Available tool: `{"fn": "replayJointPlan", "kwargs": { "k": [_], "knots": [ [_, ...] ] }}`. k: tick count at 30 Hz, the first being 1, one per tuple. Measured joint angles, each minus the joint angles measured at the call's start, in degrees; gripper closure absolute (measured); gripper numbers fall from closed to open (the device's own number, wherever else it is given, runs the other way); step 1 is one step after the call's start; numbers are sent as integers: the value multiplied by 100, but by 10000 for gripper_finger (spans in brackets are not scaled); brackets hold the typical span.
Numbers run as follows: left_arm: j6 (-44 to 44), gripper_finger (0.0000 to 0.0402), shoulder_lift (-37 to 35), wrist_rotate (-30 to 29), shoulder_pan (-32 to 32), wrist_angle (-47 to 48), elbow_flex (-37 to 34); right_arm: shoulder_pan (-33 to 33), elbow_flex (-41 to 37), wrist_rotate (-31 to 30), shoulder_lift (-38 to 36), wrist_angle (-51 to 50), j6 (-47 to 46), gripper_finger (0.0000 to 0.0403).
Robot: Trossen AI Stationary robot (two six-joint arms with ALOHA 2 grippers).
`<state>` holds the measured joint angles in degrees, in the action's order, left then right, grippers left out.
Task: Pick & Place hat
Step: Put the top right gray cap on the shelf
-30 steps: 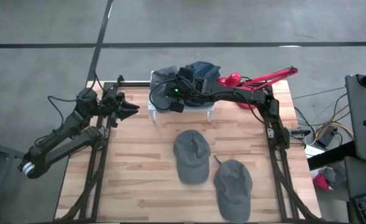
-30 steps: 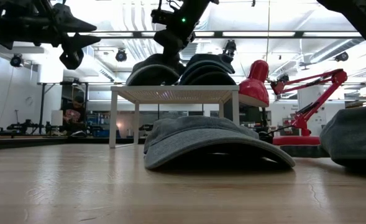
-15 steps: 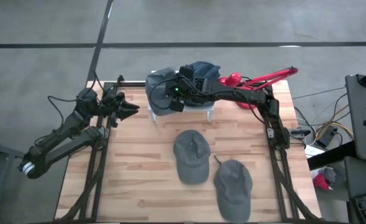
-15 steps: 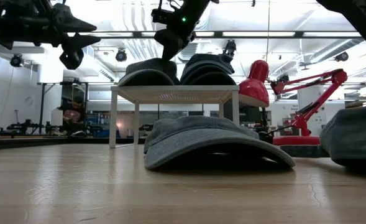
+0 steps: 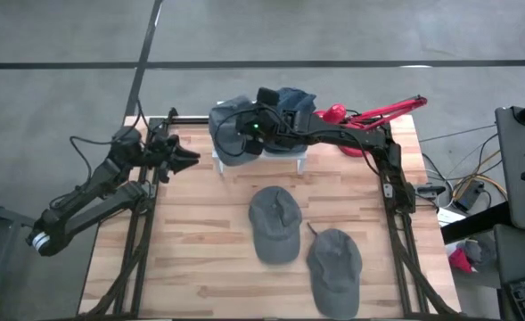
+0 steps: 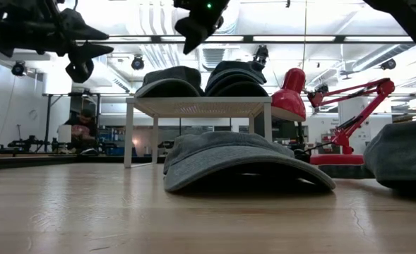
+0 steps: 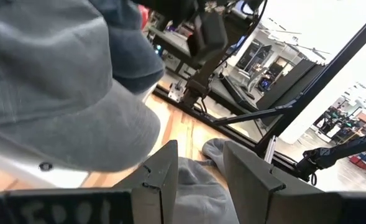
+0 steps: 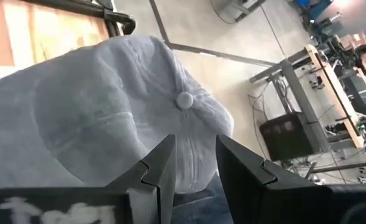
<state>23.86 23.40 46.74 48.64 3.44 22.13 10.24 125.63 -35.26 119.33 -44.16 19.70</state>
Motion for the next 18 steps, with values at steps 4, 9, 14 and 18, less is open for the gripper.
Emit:
{"fn": "replayJointPlan", "kwargs": {
  "k": [4,9,14,18],
  "knots": [
    [1,277,0,-2,0,214,0,4,69,396,0,200,0,298],
    [4,277,0,-4,-2,254,0,0,67,832,19,598,24,309],
    [28,277,0,-4,-4,262,0,13,67,881,70,643,24,320],
    [31,277,2,-7,-4,260,0,32,59,881,187,577,10,328]
  ]
}}
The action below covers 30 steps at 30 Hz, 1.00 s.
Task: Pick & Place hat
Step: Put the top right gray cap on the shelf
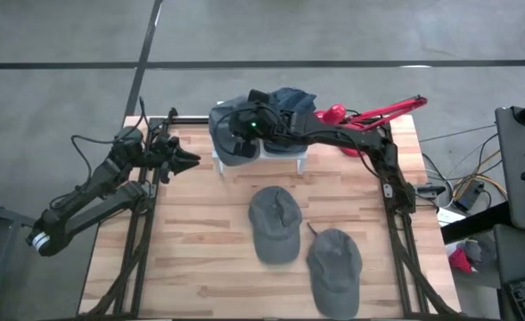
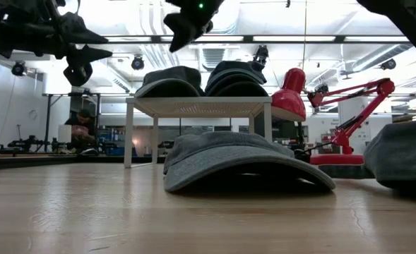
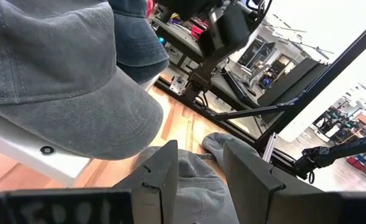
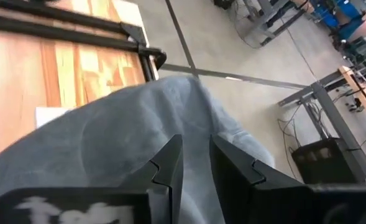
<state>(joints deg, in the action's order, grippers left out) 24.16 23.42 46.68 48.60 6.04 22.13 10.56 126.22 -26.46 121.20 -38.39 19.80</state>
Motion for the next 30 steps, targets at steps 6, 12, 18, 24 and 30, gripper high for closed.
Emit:
{"fn": "replayJointPlan", "kwargs": {
  "k": [6,12,18,24,30],
  "knots": [
    [2,277,2,-1,0,0,0,47,-1,-38,218,-94,12,335],
    [7,277,4,-1,0,0,0,60,-2,-58,261,-444,-177,328],
    [-79,277,4,0,0,0,0,60,-3,-253,261,-702,-324,334],
    [-111,277,4,0,0,0,0,57,-2,-369,258,-930,-482,335],
    [-118,277,4,0,0,0,0,47,-2,-369,170,-918,-486,323]
  ]
}}
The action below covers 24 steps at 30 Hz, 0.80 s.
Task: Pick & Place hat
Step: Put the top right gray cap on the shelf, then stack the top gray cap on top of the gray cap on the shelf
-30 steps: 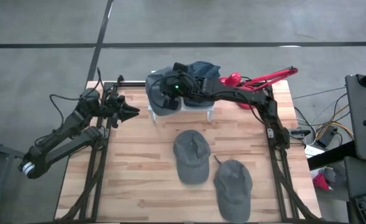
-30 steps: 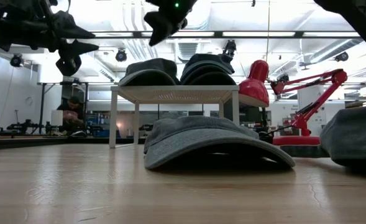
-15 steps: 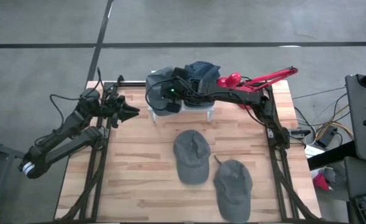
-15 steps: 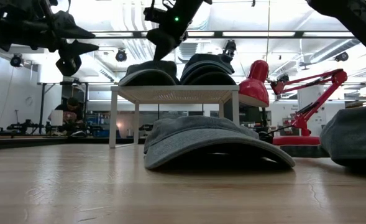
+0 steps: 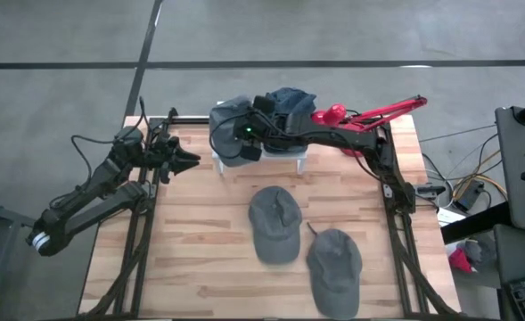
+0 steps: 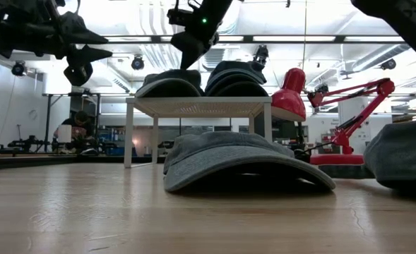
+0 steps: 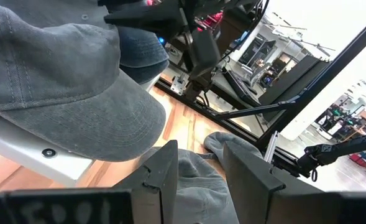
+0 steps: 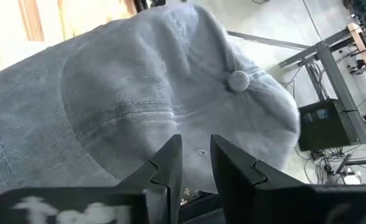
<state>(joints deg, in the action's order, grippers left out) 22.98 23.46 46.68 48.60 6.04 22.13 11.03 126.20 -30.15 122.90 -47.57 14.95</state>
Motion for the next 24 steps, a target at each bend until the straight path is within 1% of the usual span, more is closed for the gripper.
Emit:
{"fn": "replayJointPlan", "kwargs": {
  "k": [9,11,14,17,19,22,24],
  "knots": [
    [-135,277,-2,45,4,0,0,-104,1,-2,-385,20,-1,305],
    [-200,277,-2,125,4,0,0,-172,1,2,-483,-1,-2,302],
    [-335,277,-2,428,4,0,0,-310,1,17,-640,-160,-1,298],
    [-476,277,-4,866,2,-1,0,-461,1,35,-779,-601,-66,295],
    [-543,277,-11,1146,0,-1,0,-575,1,52,-844,-952,-284,293],
    [-626,277,-30,1447,0,0,0,-751,1,77,-944,-1562,-836,294],
    [-645,277,-69,1533,0,0,0,-867,1,83,-1004,-1976,-1260,296]
  ]
}}
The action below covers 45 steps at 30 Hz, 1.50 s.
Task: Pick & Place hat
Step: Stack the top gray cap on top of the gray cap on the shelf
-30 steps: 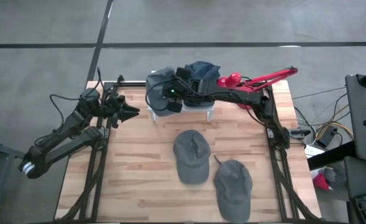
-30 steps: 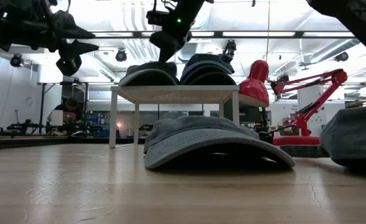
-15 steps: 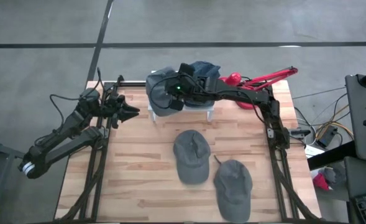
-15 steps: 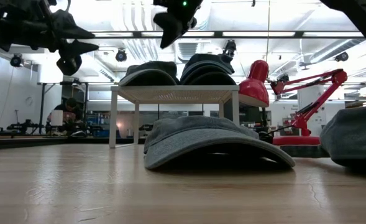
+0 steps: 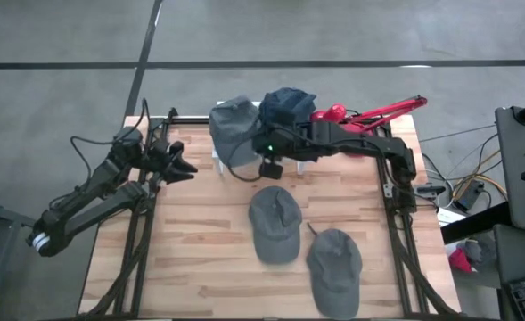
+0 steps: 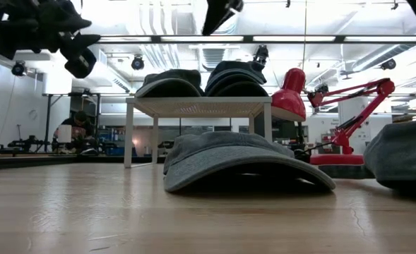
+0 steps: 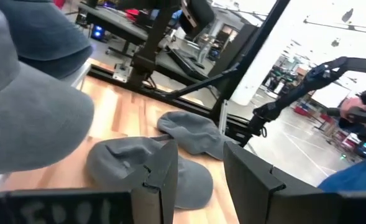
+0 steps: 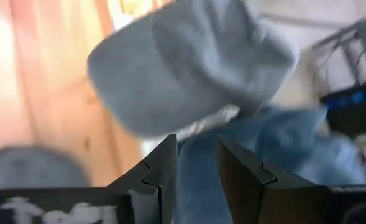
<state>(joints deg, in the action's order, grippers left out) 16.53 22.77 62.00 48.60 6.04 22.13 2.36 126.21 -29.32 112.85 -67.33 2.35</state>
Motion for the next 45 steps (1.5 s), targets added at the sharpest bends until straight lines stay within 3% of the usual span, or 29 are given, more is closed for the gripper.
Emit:
{"fn": "replayJointPlan", "kwargs": {
  "k": [14,26,36,41,45],
  "knots": [
    [1182,277,-878,-28,-261,-13,2,-835,-70,645,46,-1574,-2305,275],
    [1544,277,-1859,-1304,-1089,-14,-118,-1461,-81,647,46,-1967,-3616,251],
    [1686,277,-1817,-2424,-2750,-1211,-773,-2053,-554,694,49,-1928,-5354,231],
    [1494,277,-1802,-3341,-4009,-1158,-1026,-2243,-1012,714,53,-1858,-5984,220],
    [1221,277,-1802,-4181,-4972,-1148,-1206,-2249,-1404,1092,53,-1645,-6218,214]
  ]
}}
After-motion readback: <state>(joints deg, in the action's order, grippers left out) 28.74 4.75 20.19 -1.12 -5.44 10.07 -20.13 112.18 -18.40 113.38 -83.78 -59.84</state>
